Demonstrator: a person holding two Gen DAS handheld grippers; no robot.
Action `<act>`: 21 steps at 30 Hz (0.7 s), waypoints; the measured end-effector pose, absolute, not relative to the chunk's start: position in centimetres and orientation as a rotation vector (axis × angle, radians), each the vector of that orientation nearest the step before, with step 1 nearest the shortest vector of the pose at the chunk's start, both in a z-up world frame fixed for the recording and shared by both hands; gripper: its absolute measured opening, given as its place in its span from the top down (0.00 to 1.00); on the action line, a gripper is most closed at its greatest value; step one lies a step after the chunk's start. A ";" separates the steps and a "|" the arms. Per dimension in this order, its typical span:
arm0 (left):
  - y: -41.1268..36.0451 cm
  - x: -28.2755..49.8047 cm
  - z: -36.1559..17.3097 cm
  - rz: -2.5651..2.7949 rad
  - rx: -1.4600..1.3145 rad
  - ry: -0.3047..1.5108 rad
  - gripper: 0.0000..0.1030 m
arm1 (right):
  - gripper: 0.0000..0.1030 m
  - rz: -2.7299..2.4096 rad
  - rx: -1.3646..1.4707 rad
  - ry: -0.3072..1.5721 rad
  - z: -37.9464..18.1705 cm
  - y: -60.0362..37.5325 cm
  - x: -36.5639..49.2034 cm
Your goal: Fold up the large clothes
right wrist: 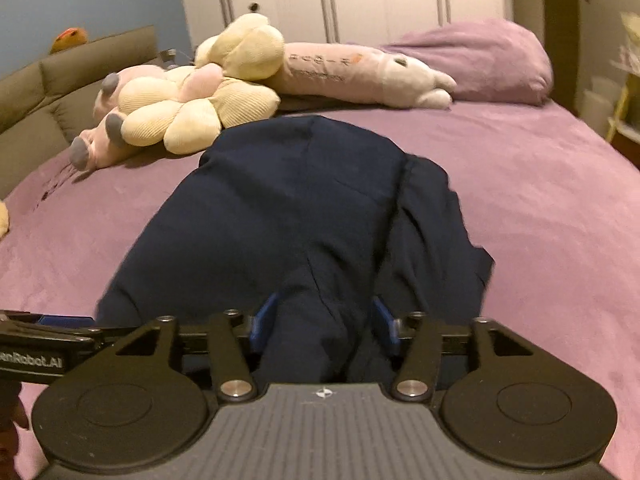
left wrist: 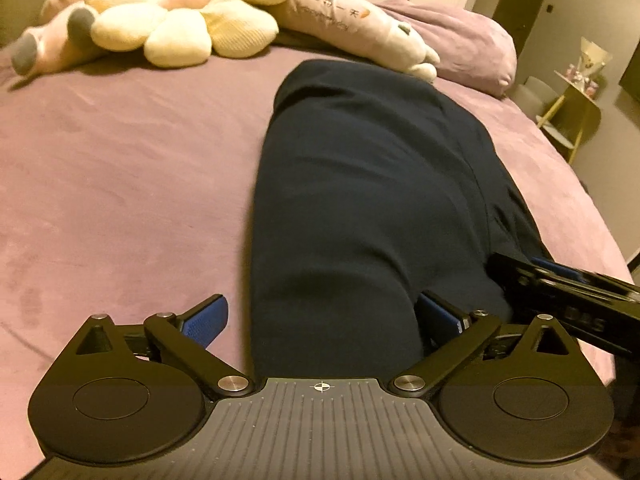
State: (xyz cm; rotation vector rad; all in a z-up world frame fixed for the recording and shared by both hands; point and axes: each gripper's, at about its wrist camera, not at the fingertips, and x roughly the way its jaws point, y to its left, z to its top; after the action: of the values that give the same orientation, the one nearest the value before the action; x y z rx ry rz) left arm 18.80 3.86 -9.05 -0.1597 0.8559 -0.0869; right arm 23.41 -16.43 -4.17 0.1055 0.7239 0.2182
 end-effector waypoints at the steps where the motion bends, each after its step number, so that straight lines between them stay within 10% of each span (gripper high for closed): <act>1: 3.8 18.3 -8.6 -0.083 -0.147 0.860 0.00 | 0.44 0.208 0.119 0.735 -3.6 -16.6 22.7; 6: 3.3 14.5 -6.4 -0.007 -0.084 0.844 0.00 | 0.24 0.125 0.103 0.846 -1.4 -16.8 17.5; 21: 3.4 10.6 -2.8 0.106 0.023 0.812 0.00 | 0.10 -0.030 0.110 1.095 0.8 -14.7 14.2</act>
State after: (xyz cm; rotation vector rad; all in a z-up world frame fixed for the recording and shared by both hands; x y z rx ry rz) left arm 10.60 3.41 -2.79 0.0235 0.8121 0.1063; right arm 14.18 -14.71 0.84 0.1099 1.0952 -0.0305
